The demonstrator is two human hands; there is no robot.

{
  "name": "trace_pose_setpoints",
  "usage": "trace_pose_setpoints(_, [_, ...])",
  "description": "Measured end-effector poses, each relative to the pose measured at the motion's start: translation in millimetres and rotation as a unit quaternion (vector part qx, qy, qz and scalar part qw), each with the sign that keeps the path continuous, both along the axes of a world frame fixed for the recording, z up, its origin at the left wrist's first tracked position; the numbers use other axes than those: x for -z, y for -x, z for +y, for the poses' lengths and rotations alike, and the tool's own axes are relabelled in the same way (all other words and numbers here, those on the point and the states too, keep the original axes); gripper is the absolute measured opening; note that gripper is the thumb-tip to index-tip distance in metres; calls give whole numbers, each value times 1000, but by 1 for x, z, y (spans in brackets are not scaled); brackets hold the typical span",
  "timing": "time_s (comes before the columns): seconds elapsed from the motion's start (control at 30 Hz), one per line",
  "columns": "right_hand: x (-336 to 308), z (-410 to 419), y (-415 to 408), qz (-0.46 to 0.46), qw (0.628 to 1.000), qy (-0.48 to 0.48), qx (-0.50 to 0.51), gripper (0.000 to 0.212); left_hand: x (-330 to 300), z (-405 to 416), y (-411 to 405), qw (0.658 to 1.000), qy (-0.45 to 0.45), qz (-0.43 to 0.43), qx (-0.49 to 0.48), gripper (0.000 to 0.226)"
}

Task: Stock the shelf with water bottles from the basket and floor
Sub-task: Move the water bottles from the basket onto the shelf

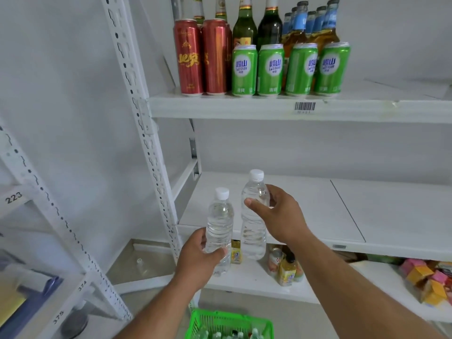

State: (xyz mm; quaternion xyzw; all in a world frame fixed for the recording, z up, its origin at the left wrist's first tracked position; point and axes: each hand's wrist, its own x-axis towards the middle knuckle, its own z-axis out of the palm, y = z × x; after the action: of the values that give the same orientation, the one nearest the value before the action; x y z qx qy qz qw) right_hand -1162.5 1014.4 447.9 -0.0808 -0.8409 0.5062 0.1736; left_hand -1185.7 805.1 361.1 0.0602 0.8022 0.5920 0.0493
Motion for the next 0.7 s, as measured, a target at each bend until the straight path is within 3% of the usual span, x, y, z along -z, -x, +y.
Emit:
trace_pose_setpoints(0.3, [16,13,105,-39,999,-24,-5,45,14,9,102,999,22,-14,-26,48])
trace_pose_setpoints(0.7, [33,11,228,-108,993,-36,18,32,35,12,236,998,49,-40,-19,49])
